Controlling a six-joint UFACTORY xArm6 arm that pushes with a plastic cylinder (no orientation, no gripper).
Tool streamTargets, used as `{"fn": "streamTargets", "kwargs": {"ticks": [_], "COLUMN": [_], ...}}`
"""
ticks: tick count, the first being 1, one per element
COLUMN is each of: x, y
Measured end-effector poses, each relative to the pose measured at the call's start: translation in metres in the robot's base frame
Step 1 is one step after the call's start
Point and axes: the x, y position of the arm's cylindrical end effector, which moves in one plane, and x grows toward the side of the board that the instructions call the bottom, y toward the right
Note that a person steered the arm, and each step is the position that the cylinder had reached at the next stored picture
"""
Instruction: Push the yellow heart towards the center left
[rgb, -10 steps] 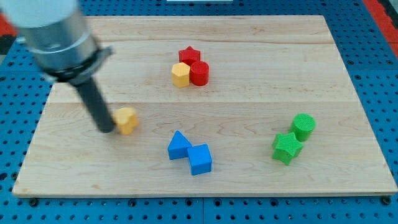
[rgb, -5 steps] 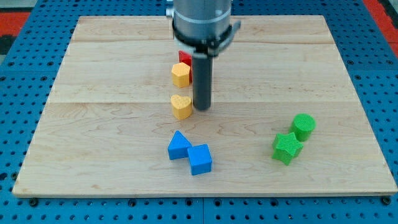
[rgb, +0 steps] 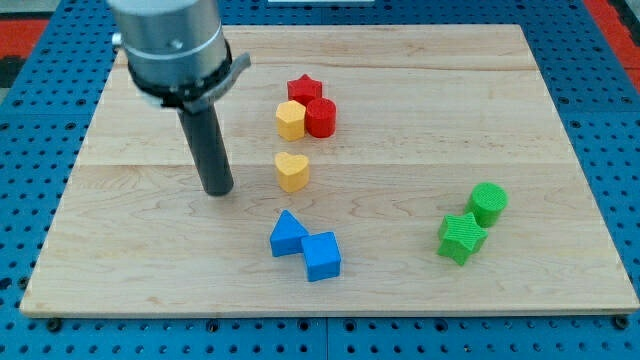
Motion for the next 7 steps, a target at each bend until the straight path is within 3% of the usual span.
{"fn": "streamTargets", "kwargs": {"ticks": [1, 2, 3, 4, 5, 6, 7], "x": [-0.002, -0.075, -0.107, -0.073, -0.047, -0.036, -0.055], "y": [0.089, 0.080, 0.067, 0.038, -0.028, -0.087, -0.172]}}
